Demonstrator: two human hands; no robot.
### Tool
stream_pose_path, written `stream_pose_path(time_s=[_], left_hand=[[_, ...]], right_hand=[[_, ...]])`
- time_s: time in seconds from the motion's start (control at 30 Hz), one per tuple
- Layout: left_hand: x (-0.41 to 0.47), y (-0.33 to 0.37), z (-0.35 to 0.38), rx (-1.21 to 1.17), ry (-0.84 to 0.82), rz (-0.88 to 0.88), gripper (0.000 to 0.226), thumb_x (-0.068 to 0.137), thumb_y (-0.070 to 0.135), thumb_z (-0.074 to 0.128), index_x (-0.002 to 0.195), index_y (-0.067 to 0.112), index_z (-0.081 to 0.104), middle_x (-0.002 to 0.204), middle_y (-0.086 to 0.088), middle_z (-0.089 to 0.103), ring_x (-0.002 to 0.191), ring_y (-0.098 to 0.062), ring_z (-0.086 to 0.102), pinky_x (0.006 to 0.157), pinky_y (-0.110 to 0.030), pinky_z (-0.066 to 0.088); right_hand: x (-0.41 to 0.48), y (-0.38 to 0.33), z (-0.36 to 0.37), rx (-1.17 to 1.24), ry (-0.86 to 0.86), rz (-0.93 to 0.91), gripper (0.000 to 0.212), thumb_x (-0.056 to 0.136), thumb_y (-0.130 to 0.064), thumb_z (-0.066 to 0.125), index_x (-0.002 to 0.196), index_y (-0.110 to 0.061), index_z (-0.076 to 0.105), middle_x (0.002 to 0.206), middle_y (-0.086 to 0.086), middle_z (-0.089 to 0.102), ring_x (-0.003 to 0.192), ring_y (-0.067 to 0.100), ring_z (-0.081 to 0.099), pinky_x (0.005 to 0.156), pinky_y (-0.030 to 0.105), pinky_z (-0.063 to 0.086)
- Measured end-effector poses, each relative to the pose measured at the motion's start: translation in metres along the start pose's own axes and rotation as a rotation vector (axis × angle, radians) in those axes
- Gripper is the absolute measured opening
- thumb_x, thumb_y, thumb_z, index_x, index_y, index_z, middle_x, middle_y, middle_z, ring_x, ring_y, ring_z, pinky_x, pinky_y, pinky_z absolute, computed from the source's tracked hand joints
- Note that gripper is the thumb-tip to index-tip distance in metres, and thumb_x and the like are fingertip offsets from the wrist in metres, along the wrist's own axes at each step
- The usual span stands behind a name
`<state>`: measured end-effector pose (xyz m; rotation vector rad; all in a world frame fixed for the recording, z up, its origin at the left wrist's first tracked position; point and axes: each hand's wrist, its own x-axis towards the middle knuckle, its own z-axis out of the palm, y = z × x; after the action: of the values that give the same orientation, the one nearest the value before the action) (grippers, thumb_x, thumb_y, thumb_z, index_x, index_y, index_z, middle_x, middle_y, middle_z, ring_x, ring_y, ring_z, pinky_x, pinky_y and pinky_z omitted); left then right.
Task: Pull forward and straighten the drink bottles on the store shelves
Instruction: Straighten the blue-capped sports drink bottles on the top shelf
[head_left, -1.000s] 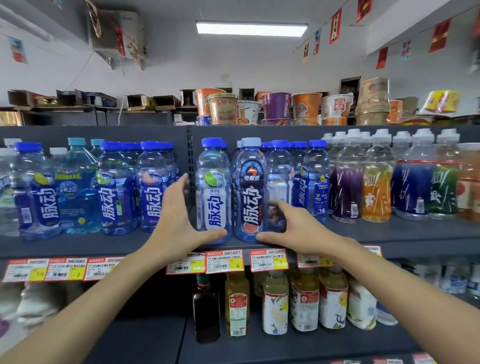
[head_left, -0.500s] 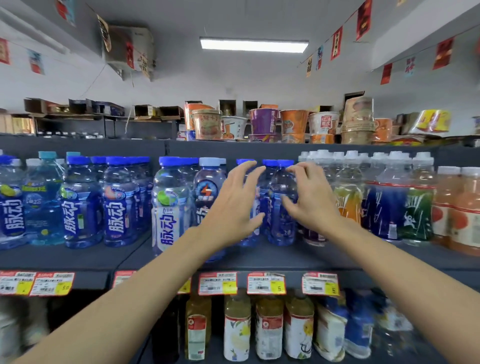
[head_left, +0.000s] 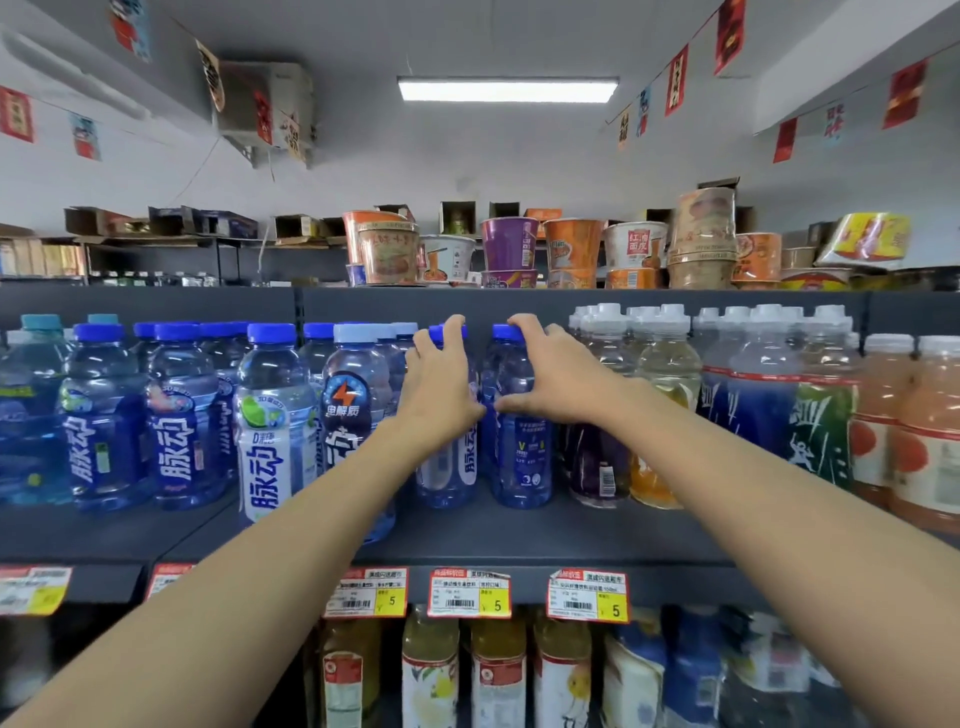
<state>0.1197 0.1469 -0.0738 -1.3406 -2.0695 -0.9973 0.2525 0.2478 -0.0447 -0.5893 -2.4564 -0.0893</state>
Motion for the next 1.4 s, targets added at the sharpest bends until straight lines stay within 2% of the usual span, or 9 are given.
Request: stream_pose_path(time_s=[0.1, 0.3, 0.47, 0.53, 0.67, 0.8, 0.87, 1.17, 1.4], left_hand=[[0.001, -0.002, -0.004, -0.072, -0.023, 0.024, 0.093, 0.071, 0.015, 0.081, 0.144, 0.024, 0.023, 0.126, -0.014, 0.038, 0.11, -0.033, 0.043, 0.08, -0.033, 0.039], [-0.005, 0.002, -0.025, -0.131, -0.152, 0.106, 0.098, 0.067, 0.019, 0.084, 0.142, 0.024, 0.021, 0.116, -0.011, 0.041, 0.095, -0.029, 0.055, 0.074, -0.031, 0.044], [-0.015, -0.001, -0.047, -0.289, -0.267, 0.17, 0.098, 0.065, 0.017, 0.086, 0.137, 0.036, 0.022, 0.094, -0.012, 0.06, 0.056, -0.007, 0.06, 0.05, -0.017, 0.043], [-0.017, -0.003, -0.052, -0.33, -0.279, 0.187, 0.098, 0.064, 0.018, 0.089, 0.136, 0.037, 0.024, 0.081, -0.008, 0.064, 0.052, -0.002, 0.058, 0.05, -0.011, 0.043], [-0.021, -0.008, -0.057, -0.301, -0.291, 0.238, 0.101, 0.064, 0.031, 0.092, 0.136, 0.041, 0.022, 0.109, 0.016, 0.049, 0.084, 0.012, 0.058, 0.067, -0.004, 0.039], [-0.019, -0.006, -0.062, -0.185, -0.24, 0.3, 0.103, 0.06, 0.057, 0.09, 0.139, 0.038, 0.028, 0.133, 0.006, 0.033, 0.122, -0.013, 0.04, 0.1, -0.026, 0.036], [-0.016, 0.0, -0.063, -0.079, -0.202, 0.347, 0.108, 0.057, 0.062, 0.088, 0.142, 0.029, 0.031, 0.136, 0.003, 0.03, 0.129, -0.016, 0.033, 0.107, -0.032, 0.035], [-0.006, 0.003, -0.073, 0.019, -0.301, 0.378, 0.117, 0.055, 0.049, 0.094, 0.148, 0.019, 0.029, 0.146, 0.0, 0.032, 0.127, -0.016, 0.04, 0.099, -0.023, 0.032], [-0.006, 0.003, -0.075, 0.018, -0.339, 0.377, 0.119, 0.056, 0.052, 0.093, 0.149, 0.023, 0.023, 0.15, 0.001, 0.029, 0.131, -0.016, 0.039, 0.1, -0.023, 0.032]], right_hand=[[0.005, 0.003, -0.003, 0.031, -0.037, -0.006, 0.104, 0.068, -0.051, 0.086, 0.145, -0.023, 0.023, 0.113, 0.01, 0.046, 0.097, 0.026, 0.053, 0.079, 0.033, 0.041], [0.001, 0.01, -0.023, 0.017, -0.11, -0.029, 0.107, 0.063, -0.057, 0.087, 0.144, -0.023, 0.026, 0.103, 0.002, 0.055, 0.08, 0.009, 0.055, 0.061, 0.027, 0.039], [-0.018, 0.018, -0.049, 0.009, -0.166, -0.056, 0.109, 0.061, -0.063, 0.085, 0.146, -0.03, 0.025, 0.105, 0.0, 0.061, 0.087, 0.011, 0.058, 0.07, 0.031, 0.046], [-0.024, 0.022, -0.059, 0.047, -0.201, -0.064, 0.107, 0.061, -0.059, 0.087, 0.145, -0.034, 0.026, 0.105, 0.0, 0.063, 0.089, 0.013, 0.061, 0.077, 0.034, 0.051], [-0.03, 0.022, -0.07, 0.078, -0.256, -0.062, 0.101, 0.065, -0.058, 0.085, 0.145, -0.038, 0.027, 0.122, -0.001, 0.061, 0.102, 0.016, 0.061, 0.094, 0.041, 0.051], [-0.033, 0.011, -0.065, -0.093, -0.07, -0.085, 0.101, 0.062, -0.088, 0.062, 0.143, -0.032, 0.037, 0.126, -0.004, 0.049, 0.107, 0.015, 0.053, 0.089, 0.033, 0.048], [-0.034, 0.006, -0.058, -0.175, -0.038, -0.082, 0.109, 0.058, -0.087, 0.066, 0.145, -0.028, 0.035, 0.129, -0.001, 0.046, 0.11, 0.018, 0.053, 0.089, 0.036, 0.05], [-0.028, 0.021, -0.071, -0.05, -0.203, -0.126, 0.108, 0.064, -0.048, 0.089, 0.149, -0.023, 0.028, 0.142, -0.002, 0.043, 0.119, 0.017, 0.049, 0.092, 0.026, 0.04], [-0.041, 0.018, -0.052, -0.014, -0.08, -0.128, 0.116, 0.056, -0.076, 0.078, 0.146, -0.025, 0.026, 0.143, 0.003, 0.04, 0.119, 0.018, 0.05, 0.09, 0.027, 0.043]])
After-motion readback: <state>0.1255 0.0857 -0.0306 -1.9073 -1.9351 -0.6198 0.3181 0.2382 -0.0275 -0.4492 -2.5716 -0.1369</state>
